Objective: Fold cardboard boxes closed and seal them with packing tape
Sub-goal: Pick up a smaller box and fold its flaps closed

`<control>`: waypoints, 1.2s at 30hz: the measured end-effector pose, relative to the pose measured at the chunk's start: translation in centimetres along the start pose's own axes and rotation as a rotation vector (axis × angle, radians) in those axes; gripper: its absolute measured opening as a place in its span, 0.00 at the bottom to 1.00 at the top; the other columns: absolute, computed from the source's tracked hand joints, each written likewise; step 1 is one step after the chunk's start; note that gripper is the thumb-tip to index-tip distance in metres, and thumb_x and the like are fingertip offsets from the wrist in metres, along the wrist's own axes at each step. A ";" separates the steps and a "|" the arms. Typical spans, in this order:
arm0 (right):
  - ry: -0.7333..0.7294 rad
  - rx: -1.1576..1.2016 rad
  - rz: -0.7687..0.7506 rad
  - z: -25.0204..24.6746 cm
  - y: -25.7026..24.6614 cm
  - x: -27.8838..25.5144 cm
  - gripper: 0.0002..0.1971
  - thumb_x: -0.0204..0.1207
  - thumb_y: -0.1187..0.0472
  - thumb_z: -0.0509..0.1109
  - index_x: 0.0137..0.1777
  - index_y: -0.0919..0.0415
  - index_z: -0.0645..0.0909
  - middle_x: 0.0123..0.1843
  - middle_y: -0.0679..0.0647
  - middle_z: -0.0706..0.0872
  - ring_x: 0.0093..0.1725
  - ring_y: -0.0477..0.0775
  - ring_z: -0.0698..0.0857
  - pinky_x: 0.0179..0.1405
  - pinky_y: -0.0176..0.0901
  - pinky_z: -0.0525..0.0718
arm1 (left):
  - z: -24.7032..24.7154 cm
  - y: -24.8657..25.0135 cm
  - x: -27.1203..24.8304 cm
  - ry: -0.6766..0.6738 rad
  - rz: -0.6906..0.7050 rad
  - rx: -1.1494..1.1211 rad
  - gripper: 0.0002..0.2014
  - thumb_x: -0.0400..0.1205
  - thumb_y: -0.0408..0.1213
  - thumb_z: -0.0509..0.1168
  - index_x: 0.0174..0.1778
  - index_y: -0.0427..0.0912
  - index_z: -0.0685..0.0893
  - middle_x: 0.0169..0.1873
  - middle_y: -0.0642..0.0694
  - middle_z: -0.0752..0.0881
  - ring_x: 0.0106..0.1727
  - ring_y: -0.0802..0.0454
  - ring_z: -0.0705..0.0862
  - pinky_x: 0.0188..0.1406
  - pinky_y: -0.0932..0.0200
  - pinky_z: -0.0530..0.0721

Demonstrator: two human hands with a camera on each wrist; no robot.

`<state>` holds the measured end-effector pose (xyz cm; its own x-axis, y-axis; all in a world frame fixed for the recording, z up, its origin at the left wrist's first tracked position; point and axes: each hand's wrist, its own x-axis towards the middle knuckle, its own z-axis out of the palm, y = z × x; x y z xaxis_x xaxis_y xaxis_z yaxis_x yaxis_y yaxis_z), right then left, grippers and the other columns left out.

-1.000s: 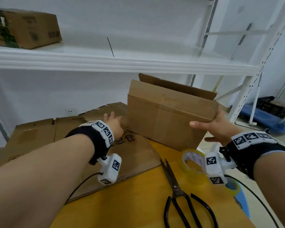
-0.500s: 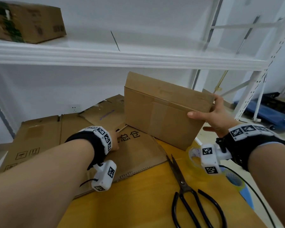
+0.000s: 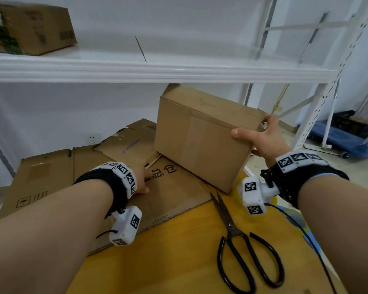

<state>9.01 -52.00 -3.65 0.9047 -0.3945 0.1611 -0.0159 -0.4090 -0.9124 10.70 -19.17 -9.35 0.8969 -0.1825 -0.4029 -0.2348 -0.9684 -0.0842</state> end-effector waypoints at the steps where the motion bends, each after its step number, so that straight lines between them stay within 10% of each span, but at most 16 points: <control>1: 0.036 -0.004 -0.003 0.0 -0.3 -0.3 0.43 0.32 0.26 0.87 0.47 0.25 0.67 0.68 0.54 0.77 0.62 0.62 0.84 0.58 0.64 0.88 | 0.0 0.0 0.0 0.002 0.003 -0.003 0.33 0.86 0.46 0.63 0.86 0.47 0.58 0.84 0.44 0.61 0.81 0.44 0.67 0.78 0.52 0.69; 10: 0.358 -0.177 0.057 0.8 -0.3 -1.4 0.40 0.56 0.35 0.84 0.60 0.46 0.65 0.70 0.60 0.66 0.67 0.62 0.73 0.66 0.49 0.76 | -0.7 -0.1 0.3 -0.016 0.010 -0.003 0.33 0.84 0.46 0.67 0.85 0.48 0.63 0.79 0.47 0.72 0.76 0.46 0.74 0.74 0.53 0.74; 26: 0.134 -0.463 0.078 4.9 -4.3 -1.3 0.59 0.59 0.30 0.82 0.86 0.44 0.53 0.84 0.67 0.59 0.81 0.75 0.64 0.77 0.72 0.67 | 0.3 -1.1 -0.9 -0.021 0.055 0.005 0.32 0.85 0.50 0.64 0.85 0.48 0.62 0.82 0.46 0.68 0.79 0.44 0.71 0.76 0.48 0.72; 36: 0.332 -0.449 -0.228 6.1 -7.7 -5.1 0.28 0.76 0.46 0.73 0.71 0.58 0.70 0.72 0.65 0.69 0.72 0.68 0.71 0.70 0.61 0.72 | 0.9 -1.4 -4.5 -0.042 0.054 0.099 0.29 0.88 0.47 0.60 0.85 0.47 0.63 0.78 0.43 0.73 0.74 0.44 0.76 0.71 0.51 0.76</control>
<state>7.10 -41.78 0.27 0.7263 -0.4621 0.5088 -0.0810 -0.7926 -0.6043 6.68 -16.87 -8.25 0.8658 -0.2245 -0.4472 -0.3202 -0.9353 -0.1505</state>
